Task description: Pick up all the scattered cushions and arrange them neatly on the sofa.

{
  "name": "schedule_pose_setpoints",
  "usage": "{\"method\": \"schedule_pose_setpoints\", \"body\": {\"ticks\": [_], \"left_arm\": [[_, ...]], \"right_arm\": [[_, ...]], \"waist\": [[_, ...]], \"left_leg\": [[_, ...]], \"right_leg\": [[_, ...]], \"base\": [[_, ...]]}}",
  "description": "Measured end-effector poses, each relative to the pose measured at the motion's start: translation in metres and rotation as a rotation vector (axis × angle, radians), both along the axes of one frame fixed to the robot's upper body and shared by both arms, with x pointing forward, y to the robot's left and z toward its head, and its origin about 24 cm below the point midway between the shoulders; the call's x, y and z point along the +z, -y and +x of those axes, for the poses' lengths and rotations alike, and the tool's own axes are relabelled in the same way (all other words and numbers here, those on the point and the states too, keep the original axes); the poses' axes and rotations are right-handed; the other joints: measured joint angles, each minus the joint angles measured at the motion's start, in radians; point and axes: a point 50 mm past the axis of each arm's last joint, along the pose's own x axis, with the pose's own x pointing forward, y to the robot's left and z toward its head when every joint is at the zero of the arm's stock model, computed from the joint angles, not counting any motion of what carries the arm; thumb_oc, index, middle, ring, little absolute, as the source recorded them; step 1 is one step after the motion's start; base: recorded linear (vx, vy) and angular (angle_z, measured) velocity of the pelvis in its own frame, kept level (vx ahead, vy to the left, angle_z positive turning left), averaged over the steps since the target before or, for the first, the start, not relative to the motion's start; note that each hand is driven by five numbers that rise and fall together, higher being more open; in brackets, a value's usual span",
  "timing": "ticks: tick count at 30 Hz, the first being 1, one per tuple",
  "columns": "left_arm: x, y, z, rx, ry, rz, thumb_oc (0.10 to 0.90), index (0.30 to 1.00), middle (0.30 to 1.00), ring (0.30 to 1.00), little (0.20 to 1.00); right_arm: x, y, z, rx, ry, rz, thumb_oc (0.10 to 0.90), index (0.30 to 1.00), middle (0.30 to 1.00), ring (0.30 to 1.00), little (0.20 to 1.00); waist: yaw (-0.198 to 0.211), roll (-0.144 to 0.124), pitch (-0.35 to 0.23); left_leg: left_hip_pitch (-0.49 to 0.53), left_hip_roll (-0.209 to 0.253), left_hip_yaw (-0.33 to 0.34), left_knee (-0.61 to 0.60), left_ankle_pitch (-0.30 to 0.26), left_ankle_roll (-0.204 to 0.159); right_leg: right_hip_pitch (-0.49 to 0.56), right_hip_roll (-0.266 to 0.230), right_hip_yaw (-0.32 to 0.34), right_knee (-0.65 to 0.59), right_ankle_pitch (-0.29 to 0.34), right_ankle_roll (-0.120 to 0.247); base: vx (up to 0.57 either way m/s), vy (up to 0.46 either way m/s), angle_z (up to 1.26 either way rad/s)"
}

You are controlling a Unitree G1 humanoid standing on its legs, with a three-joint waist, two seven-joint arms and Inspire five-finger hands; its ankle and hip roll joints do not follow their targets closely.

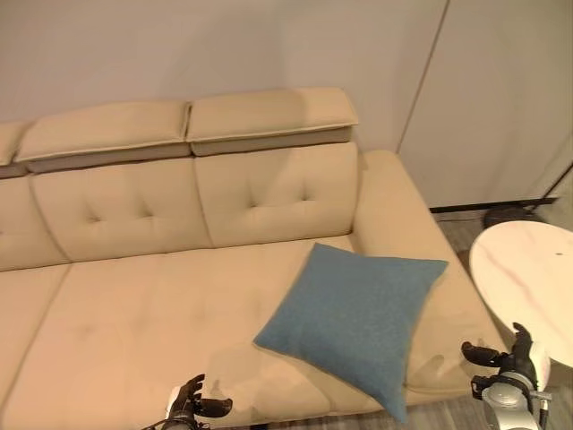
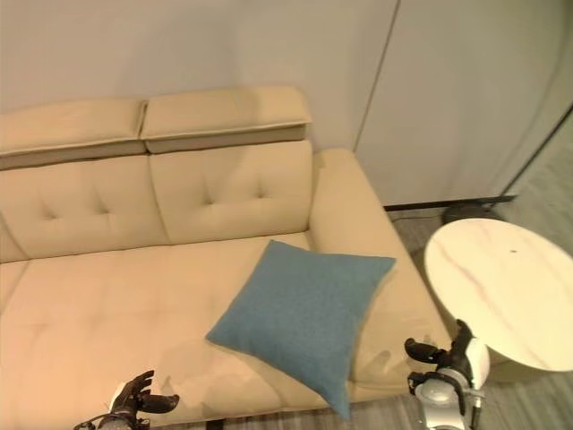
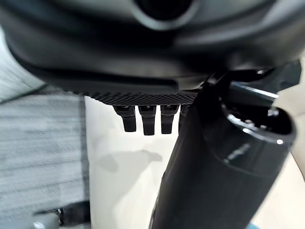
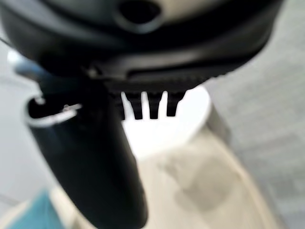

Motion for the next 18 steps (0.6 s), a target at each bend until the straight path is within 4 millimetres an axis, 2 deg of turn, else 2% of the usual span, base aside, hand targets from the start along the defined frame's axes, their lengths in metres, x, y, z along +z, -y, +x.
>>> {"method": "schedule_pose_setpoints", "body": {"ticks": [2,4,5,7,9,11,12,14,16,18], "left_arm": [[-0.001,0.001,-0.006,0.006,-0.011,-0.001,0.800,0.900,0.900,0.900,0.900],[-0.003,0.001,-0.012,0.020,-0.025,0.015,0.800,0.900,0.900,0.900,0.900],[-0.003,0.003,-0.011,0.014,-0.023,0.016,0.800,0.900,0.900,0.900,0.900],[-0.002,0.007,-0.006,-0.016,-0.012,0.024,0.800,0.900,0.900,0.900,0.900],[-0.003,0.008,-0.008,-0.022,-0.023,0.023,0.800,0.900,0.900,0.900,0.900],[-0.002,0.003,-0.007,-0.026,-0.026,0.035,0.800,0.900,0.900,0.900,0.900],[-0.001,-0.004,-0.007,-0.013,-0.029,0.052,0.800,0.900,0.900,0.900,0.900],[0.001,-0.023,-0.015,-0.013,-0.068,0.104,0.800,0.900,0.900,0.900,0.900],[0.000,-0.031,-0.024,0.006,-0.093,0.120,0.800,0.900,0.900,0.900,0.900],[-0.001,-0.032,-0.027,0.008,-0.118,0.120,0.800,0.900,0.900,0.900,0.900]], "right_arm": [[0.006,-0.016,0.013,0.063,0.046,0.005,0.800,0.900,0.900,0.900,0.900],[0.005,-0.051,0.038,0.131,0.088,0.029,0.800,0.900,0.900,0.900,0.900],[0.005,-0.062,0.047,0.144,0.098,0.038,0.800,0.900,0.900,0.900,0.900],[-0.001,-0.086,0.058,0.163,0.097,0.080,0.800,0.900,0.900,0.900,0.900],[0.004,-0.097,0.064,0.154,0.144,0.129,0.800,0.900,0.900,0.900,0.900],[0.017,-0.063,0.057,0.128,0.224,0.225,0.800,0.900,0.900,0.900,0.900],[0.024,-0.032,0.052,0.078,0.247,0.258,0.800,0.900,0.900,0.900,0.900],[0.025,0.019,0.042,-0.108,0.213,0.245,0.800,0.900,0.900,0.900,0.900],[0.027,0.027,0.036,-0.113,0.189,0.226,0.800,0.900,0.900,0.900,0.900],[0.024,0.020,0.036,-0.079,0.173,0.235,0.800,0.900,0.900,0.900,0.900]], "waist": [[0.005,0.010,-0.005],[0.010,0.004,-0.001],[0.016,0.004,-0.002],[0.037,-0.017,0.010],[0.058,-0.032,0.018],[0.072,-0.045,0.016],[0.075,-0.052,0.018],[0.075,-0.075,0.007],[0.058,-0.089,0.010],[0.040,-0.095,0.009]], "left_leg": [[0.000,-0.001,-0.003,0.000,0.000,0.000],[-0.002,-0.001,-0.012,0.000,0.003,0.001],[-0.003,0.000,-0.016,0.000,0.005,0.000],[-0.005,-0.001,-0.025,0.000,0.006,0.000],[-0.009,-0.005,-0.027,0.000,0.007,0.000],[-0.022,-0.008,-0.039,0.000,0.008,0.002],[-0.024,-0.015,-0.047,0.000,0.011,0.005],[-0.024,-0.020,-0.049,0.000,0.012,0.007],[-0.025,-0.018,-0.049,0.000,0.012,0.007],[-0.024,-0.012,-0.046,0.000,0.012,0.007]], "right_leg": [[0.002,-0.001,-0.007,0.003,0.000,0.000],[0.009,0.002,-0.022,0.006,0.000,0.000],[0.011,0.003,-0.024,0.006,-0.001,0.000],[0.011,0.003,-0.026,0.006,-0.001,0.000],[0.005,-0.002,-0.028,0.004,-0.002,0.002],[0.005,-0.010,-0.041,-0.001,-0.004,0.005],[0.008,-0.015,-0.051,0.000,-0.006,0.007],[0.010,-0.015,-0.050,0.002,-0.006,0.008],[0.008,-0.010,-0.050,0.006,-0.006,0.008],[0.007,-0.005,-0.049,0.006,-0.006,0.007]], "base": [[0.01,0.040,0.06],[0.01,0.048,0.14],[0.01,0.038,0.15],[0.01,0.023,0.11],[0.02,-0.019,0.07],[0.01,-0.034,0.26],[0.00,-0.010,0.24],[0.00,-0.005,0.04],[0.00,0.008,-0.06],[-0.01,0.012,-0.06]]}}
